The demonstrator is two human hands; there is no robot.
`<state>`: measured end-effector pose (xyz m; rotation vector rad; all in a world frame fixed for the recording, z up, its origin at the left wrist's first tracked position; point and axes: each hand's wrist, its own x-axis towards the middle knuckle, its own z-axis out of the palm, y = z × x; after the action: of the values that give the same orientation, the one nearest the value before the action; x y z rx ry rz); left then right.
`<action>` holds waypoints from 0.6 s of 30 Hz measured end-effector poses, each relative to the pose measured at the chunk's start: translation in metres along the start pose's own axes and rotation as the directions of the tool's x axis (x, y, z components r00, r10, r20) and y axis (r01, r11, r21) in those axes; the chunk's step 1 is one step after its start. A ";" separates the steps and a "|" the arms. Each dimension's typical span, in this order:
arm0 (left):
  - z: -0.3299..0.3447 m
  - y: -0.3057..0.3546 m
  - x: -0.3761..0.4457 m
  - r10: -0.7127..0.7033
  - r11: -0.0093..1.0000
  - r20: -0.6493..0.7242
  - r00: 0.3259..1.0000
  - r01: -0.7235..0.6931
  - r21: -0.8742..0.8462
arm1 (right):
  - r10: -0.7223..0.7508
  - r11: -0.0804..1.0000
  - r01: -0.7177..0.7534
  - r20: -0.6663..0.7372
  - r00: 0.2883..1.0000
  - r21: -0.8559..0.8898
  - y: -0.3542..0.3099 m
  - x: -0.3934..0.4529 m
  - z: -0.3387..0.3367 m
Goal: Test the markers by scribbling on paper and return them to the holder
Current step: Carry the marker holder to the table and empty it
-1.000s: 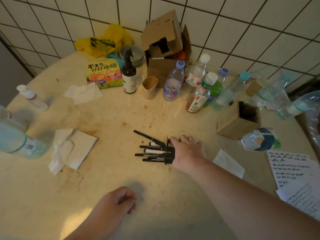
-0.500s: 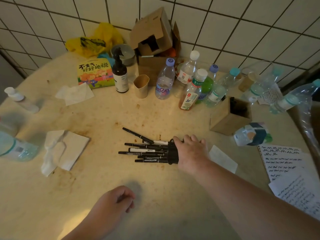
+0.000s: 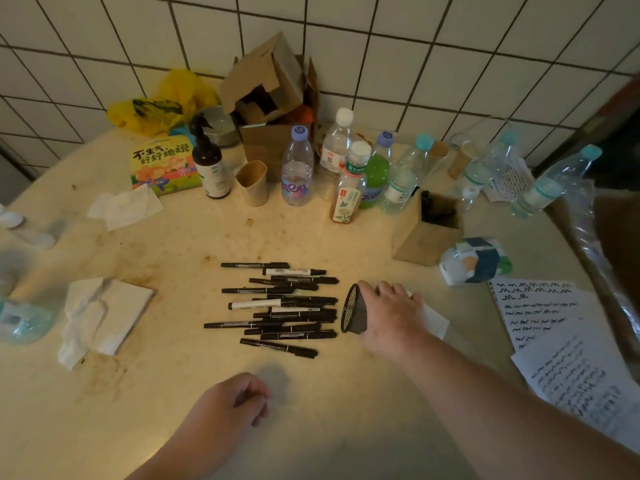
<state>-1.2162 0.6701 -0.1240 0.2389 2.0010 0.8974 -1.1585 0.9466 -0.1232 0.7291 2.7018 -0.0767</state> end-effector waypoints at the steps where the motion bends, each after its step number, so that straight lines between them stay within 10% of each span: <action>1: 0.005 0.003 0.000 0.003 1.000 0.004 1.000 -0.003 -0.002 | 0.012 0.999 -0.012 -0.002 1.000 0.044 0.007 -0.003 0.002; 5: 0.025 0.011 -0.002 -0.002 1.000 0.003 1.000 0.002 -0.007 | 0.069 0.913 -0.074 0.027 0.997 0.402 0.031 -0.022 0.011; 9: 0.049 0.022 -0.008 -0.034 0.999 -0.010 0.999 0.034 -0.009 | 0.047 0.549 -0.191 0.198 0.979 0.814 0.052 -0.045 0.028; 18: 0.096 0.051 -0.040 -0.111 0.991 -0.036 0.993 0.114 0.065 | 0.014 0.396 -0.079 0.080 0.997 0.915 0.045 -0.026 0.076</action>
<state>-1.1249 0.7359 -0.0951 0.1481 2.0546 0.7686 -1.0912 0.9628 -0.1840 1.0283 2.3644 -1.6877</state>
